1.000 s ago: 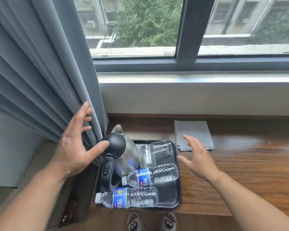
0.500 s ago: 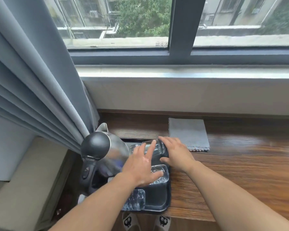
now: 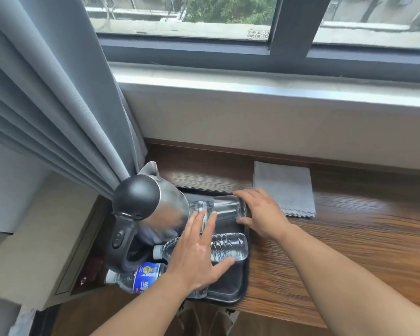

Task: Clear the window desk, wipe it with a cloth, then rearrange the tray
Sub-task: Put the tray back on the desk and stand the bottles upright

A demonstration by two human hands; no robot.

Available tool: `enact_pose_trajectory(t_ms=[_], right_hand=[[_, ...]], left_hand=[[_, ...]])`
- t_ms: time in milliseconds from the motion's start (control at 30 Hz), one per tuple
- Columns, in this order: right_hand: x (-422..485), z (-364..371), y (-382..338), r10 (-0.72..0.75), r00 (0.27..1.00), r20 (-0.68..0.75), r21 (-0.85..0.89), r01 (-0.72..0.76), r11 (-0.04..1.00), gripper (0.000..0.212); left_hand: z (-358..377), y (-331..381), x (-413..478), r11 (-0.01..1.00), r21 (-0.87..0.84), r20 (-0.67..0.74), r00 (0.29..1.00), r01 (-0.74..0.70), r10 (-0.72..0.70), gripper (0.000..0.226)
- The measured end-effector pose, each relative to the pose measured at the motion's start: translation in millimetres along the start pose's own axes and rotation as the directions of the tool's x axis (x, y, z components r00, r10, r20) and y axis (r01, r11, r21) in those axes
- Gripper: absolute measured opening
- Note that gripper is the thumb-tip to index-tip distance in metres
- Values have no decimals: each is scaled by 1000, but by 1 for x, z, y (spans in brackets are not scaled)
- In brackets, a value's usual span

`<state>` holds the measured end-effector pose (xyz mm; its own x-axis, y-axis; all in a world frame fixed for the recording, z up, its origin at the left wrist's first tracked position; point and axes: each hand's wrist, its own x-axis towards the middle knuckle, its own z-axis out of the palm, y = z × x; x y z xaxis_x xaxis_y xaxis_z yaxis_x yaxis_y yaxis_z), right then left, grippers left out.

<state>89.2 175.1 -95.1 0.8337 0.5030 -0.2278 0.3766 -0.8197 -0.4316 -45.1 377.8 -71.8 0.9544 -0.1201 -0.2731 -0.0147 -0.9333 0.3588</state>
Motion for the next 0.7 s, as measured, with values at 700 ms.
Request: enact_pose_trajectory(t_ms=[700], right_hand=[[13, -30, -44, 12, 994, 113, -188, 9, 982, 78]], left_hand=[[4, -9, -27, 998, -38, -55, 998, -41, 39, 103]])
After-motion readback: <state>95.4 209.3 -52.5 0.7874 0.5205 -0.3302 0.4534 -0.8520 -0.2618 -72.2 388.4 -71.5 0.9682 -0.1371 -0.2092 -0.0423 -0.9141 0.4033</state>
